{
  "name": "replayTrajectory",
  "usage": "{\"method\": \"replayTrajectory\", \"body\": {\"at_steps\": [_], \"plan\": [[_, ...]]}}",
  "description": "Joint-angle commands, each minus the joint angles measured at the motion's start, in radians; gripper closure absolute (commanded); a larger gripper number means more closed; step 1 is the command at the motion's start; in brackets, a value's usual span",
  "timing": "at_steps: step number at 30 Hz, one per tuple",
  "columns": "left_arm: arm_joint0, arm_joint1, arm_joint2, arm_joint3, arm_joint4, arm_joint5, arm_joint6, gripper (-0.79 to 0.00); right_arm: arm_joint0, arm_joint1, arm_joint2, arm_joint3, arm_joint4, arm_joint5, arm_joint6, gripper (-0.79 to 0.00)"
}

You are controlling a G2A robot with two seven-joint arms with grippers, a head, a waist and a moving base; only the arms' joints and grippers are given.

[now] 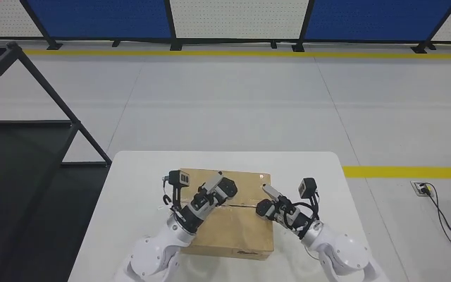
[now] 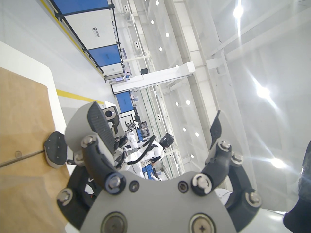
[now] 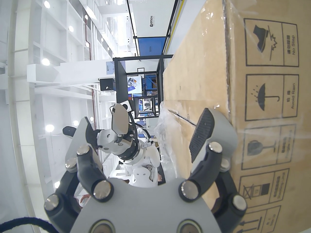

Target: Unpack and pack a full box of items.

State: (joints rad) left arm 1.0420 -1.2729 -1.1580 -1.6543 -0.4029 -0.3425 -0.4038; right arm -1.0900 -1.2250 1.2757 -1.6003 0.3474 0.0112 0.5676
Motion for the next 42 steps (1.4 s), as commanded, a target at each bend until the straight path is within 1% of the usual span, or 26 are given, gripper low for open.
{"method": "replayTrajectory", "body": {"at_steps": [1, 4, 7, 9, 11, 13, 15, 16, 24, 28, 34, 37, 42], "plan": [[0.019, 0.005, -0.030, -0.024, -0.005, -0.003, -0.014, -0.785, 0.000, 0.000, -0.001, -0.004, -0.003, -0.002, 0.004, -0.785], [0.048, 0.015, -0.086, -0.055, 0.007, 0.001, -0.038, -0.785, 0.002, 0.000, -0.006, -0.009, -0.009, -0.007, 0.016, -0.785], [0.075, 0.028, -0.163, -0.075, 0.016, 0.039, -0.068, -0.785, 0.006, 0.001, -0.010, -0.010, -0.022, -0.014, 0.032, -0.785], [0.088, 0.038, -0.218, -0.081, 0.029, 0.102, -0.095, -0.785, 0.008, 0.001, -0.010, -0.010, -0.024, -0.014, 0.035, -0.785], [0.095, 0.049, -0.279, -0.085, 0.002, 0.170, -0.151, -0.785, 0.011, 0.002, -0.008, -0.006, -0.024, -0.014, 0.038, -0.785], [0.097, 0.061, -0.342, -0.079, 0.009, 0.232, -0.209, -0.785, 0.014, 0.002, -0.007, -0.001, -0.024, -0.015, 0.042, -0.785], [0.098, 0.073, -0.396, -0.068, 0.007, 0.277, -0.286, -0.785, 0.017, 0.002, -0.006, 0.004, -0.024, -0.016, 0.046, -0.785], [0.098, 0.075, -0.405, -0.066, 0.003, 0.280, -0.297, -0.785, 0.018, 0.002, -0.006, 0.006, -0.023, -0.017, 0.047, -0.785], [0.100, 0.075, -0.405, -0.066, 0.004, 0.281, -0.292, -0.785, 0.028, 0.003, -0.007, 0.011, -0.027, -0.012, 0.053, -0.785], [0.114, 0.079, -0.411, -0.071, 0.031, 0.328, -0.268, -0.785, 0.032, 0.003, -0.007, 0.010, -0.029, -0.007, 0.054, -0.785], [0.099, 0.089, -0.406, -0.044, 0.098, 0.451, -0.274, -0.785, 0.039, 0.003, -0.010, 0.008, -0.036, 0.001, 0.059, -0.785], [0.087, 0.091, -0.390, -0.018, 0.114, 0.480, -0.269, -0.785, 0.041, 0.004, -0.012, 0.008, -0.039, 0.003, 0.061, -0.785], [0.060, 0.089, -0.358, 0.025, 0.115, 0.482, -0.248, -0.785, 0.042, 0.004, -0.013, 0.008, -0.041, 0.006, 0.065, -0.785]]}}
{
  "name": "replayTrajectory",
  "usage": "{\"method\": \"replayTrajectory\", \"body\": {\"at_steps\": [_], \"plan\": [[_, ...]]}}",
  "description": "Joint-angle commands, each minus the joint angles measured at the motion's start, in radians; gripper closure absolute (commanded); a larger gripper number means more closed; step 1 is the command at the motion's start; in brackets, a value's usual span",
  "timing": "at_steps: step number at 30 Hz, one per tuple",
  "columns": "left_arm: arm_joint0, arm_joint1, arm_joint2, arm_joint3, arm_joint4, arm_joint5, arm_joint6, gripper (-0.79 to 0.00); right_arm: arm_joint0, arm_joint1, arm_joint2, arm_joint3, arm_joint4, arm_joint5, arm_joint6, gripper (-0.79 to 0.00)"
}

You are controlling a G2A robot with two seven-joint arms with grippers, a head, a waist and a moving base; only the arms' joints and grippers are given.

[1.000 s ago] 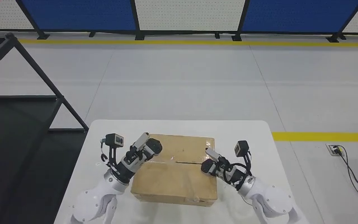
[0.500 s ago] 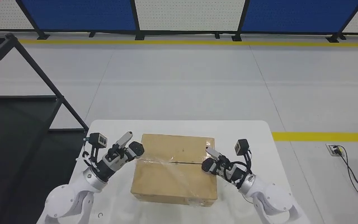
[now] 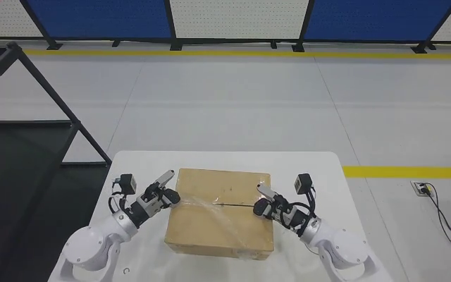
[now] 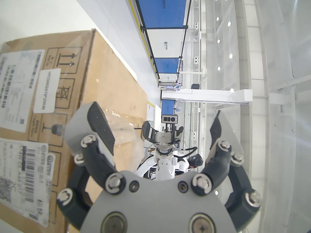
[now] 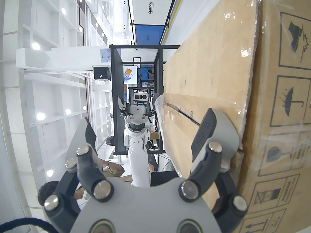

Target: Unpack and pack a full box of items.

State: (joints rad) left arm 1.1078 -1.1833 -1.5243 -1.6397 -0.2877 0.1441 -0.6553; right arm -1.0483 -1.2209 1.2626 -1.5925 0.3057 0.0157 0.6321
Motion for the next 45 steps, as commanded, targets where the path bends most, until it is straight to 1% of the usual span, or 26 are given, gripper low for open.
{"method": "replayTrajectory", "body": {"at_steps": [1, 8, 11, 14, 18, 22, 24, 28, 30, 34, 45], "plan": [[-0.012, -0.001, 0.016, 0.020, -0.002, -0.007, 0.007, -0.785, 0.001, 0.000, 0.000, 0.000, -0.002, 0.002, 0.000, -0.785], [-0.043, -0.005, 0.060, 0.059, 0.010, -0.014, 0.033, -0.785, -0.009, 0.003, 0.004, -0.014, -0.013, -0.002, 0.010, -0.785], [-0.042, -0.004, 0.064, 0.059, 0.011, -0.018, 0.035, -0.785, -0.043, 0.009, 0.022, -0.062, -0.010, -0.027, 0.051, -0.785], [-0.036, -0.002, 0.061, 0.056, 0.010, -0.021, 0.030, -0.785, -0.103, 0.021, 0.063, -0.133, 0.001, -0.055, 0.115, -0.785], [-0.028, 0.001, 0.054, 0.053, 0.006, -0.022, 0.023, -0.785, -0.217, 0.040, 0.136, -0.252, 0.015, -0.074, 0.230, -0.785], [-0.023, 0.004, 0.047, 0.051, 0.000, -0.022, 0.018, -0.785, -0.336, 0.060, 0.199, -0.345, -0.029, -0.080, 0.341, -0.785], [-0.023, 0.005, 0.047, 0.051, -0.004, -0.023, 0.015, -0.785, -0.390, 0.067, 0.218, -0.375, -0.068, -0.081, 0.364, -0.785], [-0.029, 0.006, 0.051, 0.054, -0.007, -0.020, 0.013, -0.785, -0.460, 0.074, 0.213, -0.397, -0.153, -0.060, 0.336, -0.785], [-0.033, 0.007, 0.055, 0.058, -0.008, -0.021, 0.011, -0.785, -0.466, 0.073, 0.185, -0.388, -0.186, -0.043, 0.311, -0.785], [-0.039, 0.008, 0.060, 0.064, -0.007, -0.019, 0.012, -0.785, -0.443, 0.069, 0.119, -0.343, -0.227, -0.031, 0.269, -0.785], [-0.051, 0.008, 0.080, 0.073, -0.012, -0.018, 0.030, -0.785, -0.365, 0.060, 0.022, -0.274, -0.240, -0.049, 0.188, -0.785]]}}
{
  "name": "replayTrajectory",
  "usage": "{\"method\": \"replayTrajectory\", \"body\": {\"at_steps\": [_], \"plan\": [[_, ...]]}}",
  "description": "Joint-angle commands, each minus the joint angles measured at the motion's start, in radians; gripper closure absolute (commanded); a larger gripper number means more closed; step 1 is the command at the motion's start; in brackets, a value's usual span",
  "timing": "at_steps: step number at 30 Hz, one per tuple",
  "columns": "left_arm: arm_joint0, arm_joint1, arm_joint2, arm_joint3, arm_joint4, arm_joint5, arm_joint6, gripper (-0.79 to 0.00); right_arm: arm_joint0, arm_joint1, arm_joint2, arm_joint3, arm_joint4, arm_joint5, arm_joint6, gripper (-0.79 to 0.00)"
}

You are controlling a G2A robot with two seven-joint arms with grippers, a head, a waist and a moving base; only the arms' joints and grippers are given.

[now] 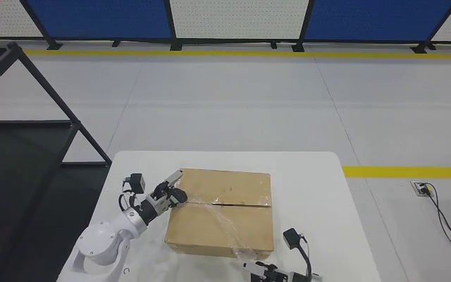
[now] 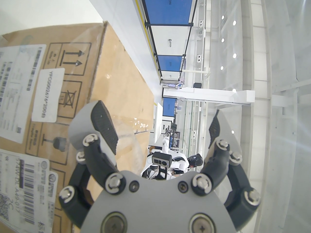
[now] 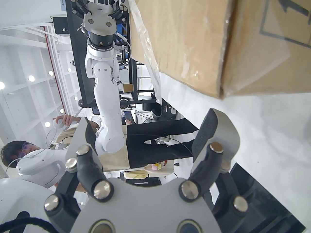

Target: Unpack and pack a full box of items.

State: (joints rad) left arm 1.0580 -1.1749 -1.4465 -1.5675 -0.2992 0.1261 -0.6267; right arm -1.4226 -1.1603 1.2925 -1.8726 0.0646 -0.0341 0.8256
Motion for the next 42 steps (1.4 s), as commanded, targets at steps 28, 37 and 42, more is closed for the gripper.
{"method": "replayTrajectory", "body": {"at_steps": [28, 37, 42], "plan": [[0.016, 0.008, 0.001, 0.000, -0.027, -0.023, 0.008, -0.785, 0.158, -0.014, -0.028, 0.008, 0.399, -0.067, 0.016, -0.785], [0.030, 0.012, -0.010, -0.010, -0.036, -0.030, 0.006, -0.785, 0.188, -0.025, -0.010, 0.033, 0.528, -0.104, -0.095, -0.785], [0.032, 0.013, -0.011, -0.009, -0.039, -0.030, 0.005, -0.785, 0.188, -0.029, 0.005, 0.035, 0.541, -0.141, -0.165, -0.785]]}}
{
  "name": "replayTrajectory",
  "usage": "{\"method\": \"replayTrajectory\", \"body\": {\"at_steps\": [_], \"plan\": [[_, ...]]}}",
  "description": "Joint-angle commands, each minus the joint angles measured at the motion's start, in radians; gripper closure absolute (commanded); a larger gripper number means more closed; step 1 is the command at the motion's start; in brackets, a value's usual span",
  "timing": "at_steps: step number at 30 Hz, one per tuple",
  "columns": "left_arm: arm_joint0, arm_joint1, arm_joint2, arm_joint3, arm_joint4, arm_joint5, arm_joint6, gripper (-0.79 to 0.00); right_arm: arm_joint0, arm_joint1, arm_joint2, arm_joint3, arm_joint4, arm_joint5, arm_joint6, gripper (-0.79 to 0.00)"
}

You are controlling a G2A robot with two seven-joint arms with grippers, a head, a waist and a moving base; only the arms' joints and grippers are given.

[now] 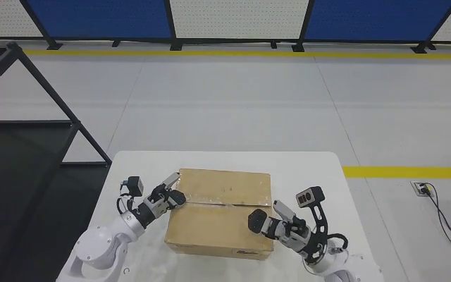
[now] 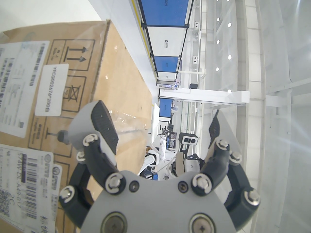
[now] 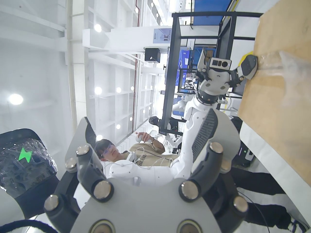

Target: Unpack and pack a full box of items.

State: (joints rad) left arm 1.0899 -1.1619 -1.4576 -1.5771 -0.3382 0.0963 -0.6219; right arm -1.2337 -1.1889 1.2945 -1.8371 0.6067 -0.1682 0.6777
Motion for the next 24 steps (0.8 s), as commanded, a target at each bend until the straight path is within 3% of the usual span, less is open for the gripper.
{"method": "replayTrajectory", "body": {"at_steps": [1, 4, 11, 16, 24], "plan": [[0.000, 0.000, 0.000, 0.000, -0.002, 0.000, 0.001, -0.785, -0.002, -0.001, 0.005, -0.002, -0.006, -0.009, -0.030, -0.785], [0.000, 0.001, 0.001, 0.001, -0.005, -0.002, 0.002, -0.785, 0.001, -0.002, 0.004, -0.004, -0.020, 0.000, -0.039, -0.785], [0.001, 0.002, 0.005, 0.001, -0.007, -0.003, 0.009, -0.785, -0.015, 0.017, -0.012, -0.049, -0.185, 0.056, 0.169, -0.785], [-0.007, 0.002, 0.016, 0.003, -0.006, -0.001, 0.015, -0.785, -0.042, 0.027, -0.034, -0.043, -0.282, 0.151, 0.215, -0.785], [-0.023, 0.001, 0.029, 0.014, -0.004, 0.003, 0.017, -0.785, -0.075, 0.035, -0.028, 0.021, -0.307, 0.189, 0.215, -0.785]]}}
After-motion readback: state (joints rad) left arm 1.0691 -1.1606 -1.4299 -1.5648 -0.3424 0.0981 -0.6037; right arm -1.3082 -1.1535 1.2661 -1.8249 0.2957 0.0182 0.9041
